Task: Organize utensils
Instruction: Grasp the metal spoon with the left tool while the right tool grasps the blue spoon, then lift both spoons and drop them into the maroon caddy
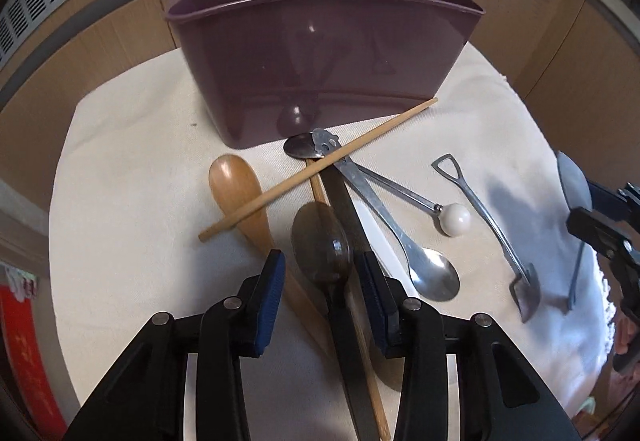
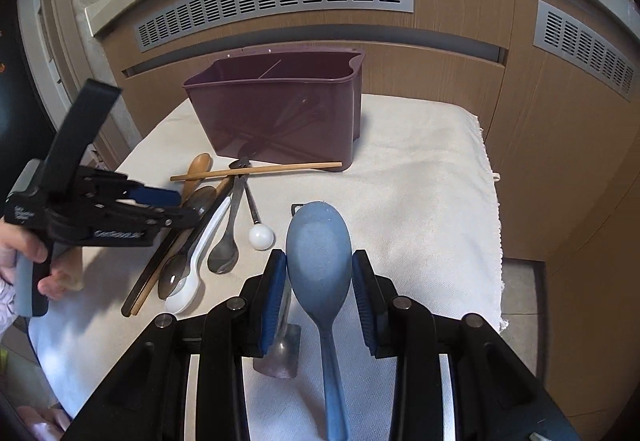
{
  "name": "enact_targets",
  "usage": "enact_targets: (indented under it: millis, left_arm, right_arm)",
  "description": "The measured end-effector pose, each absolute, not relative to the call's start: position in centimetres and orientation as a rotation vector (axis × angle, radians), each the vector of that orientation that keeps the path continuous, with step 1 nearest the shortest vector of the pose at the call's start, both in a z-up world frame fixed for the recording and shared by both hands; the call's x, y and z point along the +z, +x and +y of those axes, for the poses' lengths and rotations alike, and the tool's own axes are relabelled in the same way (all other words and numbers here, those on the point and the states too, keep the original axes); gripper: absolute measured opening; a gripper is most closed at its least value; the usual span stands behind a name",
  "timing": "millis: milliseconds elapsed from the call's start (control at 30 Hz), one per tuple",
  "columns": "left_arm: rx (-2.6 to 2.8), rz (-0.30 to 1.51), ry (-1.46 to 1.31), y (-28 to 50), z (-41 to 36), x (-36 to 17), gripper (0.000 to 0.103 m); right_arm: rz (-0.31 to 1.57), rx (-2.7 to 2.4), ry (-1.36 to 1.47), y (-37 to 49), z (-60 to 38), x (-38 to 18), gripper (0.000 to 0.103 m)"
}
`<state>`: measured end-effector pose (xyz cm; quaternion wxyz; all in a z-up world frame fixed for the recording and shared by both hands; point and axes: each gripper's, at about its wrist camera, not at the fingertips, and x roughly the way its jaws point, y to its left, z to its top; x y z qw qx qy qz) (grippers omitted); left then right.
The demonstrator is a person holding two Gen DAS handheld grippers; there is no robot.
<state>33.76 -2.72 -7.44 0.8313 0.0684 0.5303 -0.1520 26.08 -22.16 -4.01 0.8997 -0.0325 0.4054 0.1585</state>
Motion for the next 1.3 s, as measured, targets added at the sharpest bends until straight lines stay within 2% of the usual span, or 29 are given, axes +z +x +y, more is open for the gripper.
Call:
enact_targets:
  millis: [167, 233, 333, 500, 900, 1133, 1300]
  left_arm:
    - [-0.316, 1.124, 0.205, 34.9, -4.3, -7.9, 0.04]
    - [-0.318, 1.105, 0.24, 34.5, -4.3, -7.7, 0.035]
    - [-0.306, 1.094, 0.264, 33.5, -3.7, -7.8, 0.034]
    - [-0.299, 1.013, 0.165, 31.3, -2.1, -6.7, 0.034]
    - [-0.329, 0.617, 0.044, 21.0, 1.0, 3.3, 0.034]
    - [-0.343, 0.497, -0.001, 21.1, 1.8, 8.0, 0.034]
    - [-0.376, 0.35, 0.012, 23.8, 1.9, 15.8, 0.034]
  right_arm:
    - [0.841, 0.326, -0.052, 25.9, -22.4, -4.5, 0.031]
    - [0.842, 0.325, -0.047, 25.7, -22.5, -4.5, 0.031]
    - [0.842, 0.323, -0.047, 25.6, -22.8, -4.7, 0.031]
    - [0.838, 0.32, -0.032, 25.8, -22.5, -4.8, 0.031]
    - [0.708, 0.312, -0.11, 22.1, -20.7, -0.2, 0.031]
    - [0.61, 0.316, -0.161, 21.5, -19.3, 4.1, 0.03]
    - [0.425, 0.351, -0.141, 23.3, -19.2, 11.9, 0.03]
